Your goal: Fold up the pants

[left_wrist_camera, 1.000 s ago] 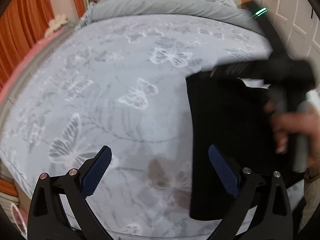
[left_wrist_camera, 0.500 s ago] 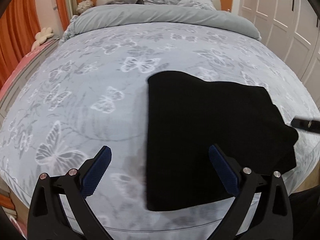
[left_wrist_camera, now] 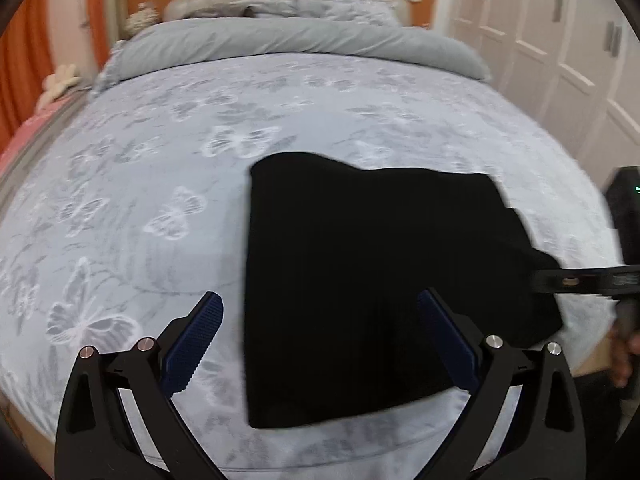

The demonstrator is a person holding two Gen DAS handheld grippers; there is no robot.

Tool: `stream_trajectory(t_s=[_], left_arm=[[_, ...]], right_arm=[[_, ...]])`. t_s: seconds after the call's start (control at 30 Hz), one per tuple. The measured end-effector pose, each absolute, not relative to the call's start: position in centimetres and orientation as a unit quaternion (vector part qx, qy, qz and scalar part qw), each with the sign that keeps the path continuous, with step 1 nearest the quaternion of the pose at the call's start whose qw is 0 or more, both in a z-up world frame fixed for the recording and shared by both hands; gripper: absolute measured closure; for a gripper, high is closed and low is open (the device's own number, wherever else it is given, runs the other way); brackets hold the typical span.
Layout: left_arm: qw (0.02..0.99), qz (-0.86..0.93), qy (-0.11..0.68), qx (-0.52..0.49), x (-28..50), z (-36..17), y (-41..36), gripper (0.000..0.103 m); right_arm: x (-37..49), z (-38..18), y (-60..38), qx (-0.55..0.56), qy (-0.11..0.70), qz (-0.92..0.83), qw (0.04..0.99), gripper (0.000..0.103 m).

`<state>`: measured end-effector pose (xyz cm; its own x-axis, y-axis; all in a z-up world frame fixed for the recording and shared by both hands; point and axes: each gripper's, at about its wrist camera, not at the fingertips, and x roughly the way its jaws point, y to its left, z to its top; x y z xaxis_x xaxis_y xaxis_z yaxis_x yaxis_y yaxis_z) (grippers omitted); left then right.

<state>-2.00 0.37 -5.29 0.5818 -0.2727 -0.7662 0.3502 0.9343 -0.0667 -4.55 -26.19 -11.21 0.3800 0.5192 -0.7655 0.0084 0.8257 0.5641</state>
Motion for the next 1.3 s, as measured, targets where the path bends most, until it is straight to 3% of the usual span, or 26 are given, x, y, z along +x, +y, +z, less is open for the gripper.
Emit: stream_trajectory(t_s=[0.03, 0.1, 0.13, 0.27, 0.4, 0.5, 0.57, 0.63, 0.7, 0.73, 0.77, 0.8, 0.87, 1.1, 1.3], left_arm=[[0.884, -0.201, 0.419, 0.046, -2.6, -5.1, 0.0, 0.006], [0.878, -0.242, 0.409, 0.058, -3.8, -4.8, -1.2, 0.005], [0.875, -0.259, 0.402, 0.073, -4.4, -4.8, -2.3, 0.005], [0.865, -0.303, 0.374, 0.141, -6.2, -5.1, -7.3, 0.005], [0.862, -0.310, 0.340, 0.213, -7.2, -6.0, -11.8, 0.005], [0.856, -0.307, 0.356, 0.213, -6.4, -7.3, -13.3, 0.005], [0.850, -0.321, 0.369, 0.198, -5.7, -7.9, -13.9, 0.012], [0.855, -0.303, 0.370, 0.200, -5.4, -8.2, -14.0, 0.060], [0.859, -0.289, 0.382, 0.178, -4.2, -8.2, -13.2, 0.086], [0.858, -0.297, 0.395, 0.136, -3.1, -7.6, -12.0, 0.090], [0.859, -0.301, 0.400, 0.107, -2.4, -7.0, -11.0, 0.090], [0.863, -0.302, 0.399, 0.073, -1.6, -6.0, -9.6, 0.091], [0.872, -0.296, 0.389, 0.036, -0.8, -4.1, -7.5, 0.091], [0.912, -0.252, 0.319, -0.056, -0.3, 3.9, 3.2, 0.090], [0.923, -0.207, 0.311, -0.095, -1.0, 4.8, 9.6, 0.090]], right_arm=[[-4.5, -11.2, -26.2, 0.254, 0.532, 0.166, 0.791, 0.034], [-4.2, -11.1, -26.0, 0.269, 0.529, 0.182, 0.784, 0.062], [-4.0, -11.0, -25.6, 0.261, 0.532, 0.184, 0.784, 0.081], [-3.8, -8.2, -24.3, 0.252, 0.506, 0.215, 0.796, 0.086], [-3.1, -5.9, -24.1, 0.274, 0.480, 0.248, 0.795, 0.086], [-2.5, -6.1, -24.5, 0.302, 0.479, 0.267, 0.780, 0.086], [-1.9, -6.4, -24.9, 0.317, 0.482, 0.271, 0.771, 0.086], [-1.8, -6.7, -25.1, 0.316, 0.488, 0.262, 0.771, 0.083], [-1.9, -6.8, -26.0, 0.315, 0.488, 0.254, 0.773, 0.075], [-2.1, -6.6, -26.6, 0.324, 0.480, 0.252, 0.775, 0.074], [-2.5, -6.1, -27.3, 0.328, 0.468, 0.252, 0.781, 0.068], [-2.9, -5.4, -27.7, 0.320, 0.454, 0.242, 0.796, 0.052], [-4.4, -3.7, -28.5, 0.272, 0.425, 0.190, 0.842, 0.039], [-8.1, -2.4, -19.4, 0.042, 0.379, 0.194, 0.904, 0.039], [-7.2, -5.1, -9.0, -0.073, 0.383, 0.244, 0.888, 0.039]])
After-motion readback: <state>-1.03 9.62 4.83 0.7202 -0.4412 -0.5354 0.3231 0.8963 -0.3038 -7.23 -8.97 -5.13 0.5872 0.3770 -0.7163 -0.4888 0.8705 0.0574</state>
